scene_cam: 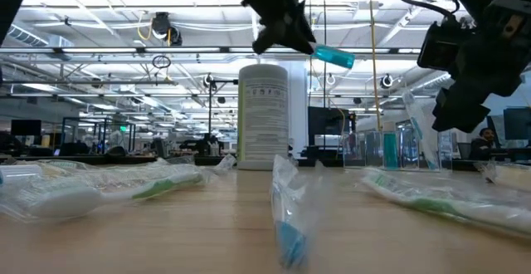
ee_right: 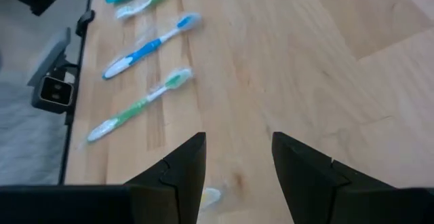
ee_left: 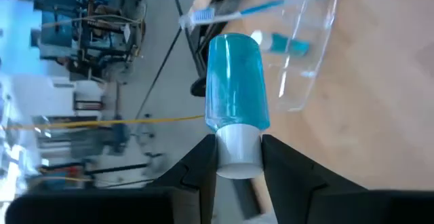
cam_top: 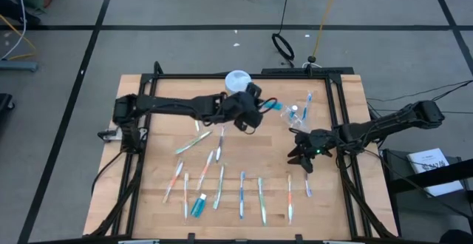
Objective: Pick & Place toothbrushing station
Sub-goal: Put the blue mouthwash into the transparent organizer
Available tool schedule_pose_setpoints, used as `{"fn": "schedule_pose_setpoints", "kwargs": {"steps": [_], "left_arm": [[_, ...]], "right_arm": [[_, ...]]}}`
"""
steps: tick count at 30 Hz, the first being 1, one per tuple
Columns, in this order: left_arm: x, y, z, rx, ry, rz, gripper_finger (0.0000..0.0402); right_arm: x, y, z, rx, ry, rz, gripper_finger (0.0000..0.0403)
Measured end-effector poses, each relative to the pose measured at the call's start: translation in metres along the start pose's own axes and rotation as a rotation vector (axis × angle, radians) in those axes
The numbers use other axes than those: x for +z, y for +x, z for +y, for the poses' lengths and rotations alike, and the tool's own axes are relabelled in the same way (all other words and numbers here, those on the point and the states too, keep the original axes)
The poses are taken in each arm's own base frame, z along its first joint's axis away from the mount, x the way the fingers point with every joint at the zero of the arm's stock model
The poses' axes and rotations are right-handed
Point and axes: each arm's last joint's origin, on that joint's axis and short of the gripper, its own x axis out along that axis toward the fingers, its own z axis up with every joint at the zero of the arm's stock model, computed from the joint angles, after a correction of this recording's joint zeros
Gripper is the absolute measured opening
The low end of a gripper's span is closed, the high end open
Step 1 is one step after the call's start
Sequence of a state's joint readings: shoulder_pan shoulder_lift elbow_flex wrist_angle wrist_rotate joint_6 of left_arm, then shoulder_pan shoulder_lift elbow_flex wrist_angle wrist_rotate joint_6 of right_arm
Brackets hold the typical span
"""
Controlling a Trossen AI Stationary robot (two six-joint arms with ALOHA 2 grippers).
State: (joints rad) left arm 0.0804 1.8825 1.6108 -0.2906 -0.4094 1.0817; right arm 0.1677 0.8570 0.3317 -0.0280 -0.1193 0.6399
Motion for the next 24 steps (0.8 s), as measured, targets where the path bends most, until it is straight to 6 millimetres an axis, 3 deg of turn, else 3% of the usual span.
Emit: {"fn": "schedule_pose_setpoints", "kwargs": {"steps": [6, 15, 24], "left_arm": [[0.006, 0.041, -0.006, -0.015, 0.123, 0.094, 0.0106], [0.018, 0.077, -0.034, -0.007, 0.481, 0.043, 0.0106], [0.024, 0.092, -0.037, 0.088, 0.681, -0.014, 0.0106]], "right_arm": [[-0.001, 0.000, 0.000, 0.007, 0.004, 0.013, 0.0164], [-0.003, -0.001, 0.002, 0.099, 0.008, 0.083, 0.0164], [-0.003, -0.001, 0.003, 0.111, -0.003, 0.090, 0.0164]]}}
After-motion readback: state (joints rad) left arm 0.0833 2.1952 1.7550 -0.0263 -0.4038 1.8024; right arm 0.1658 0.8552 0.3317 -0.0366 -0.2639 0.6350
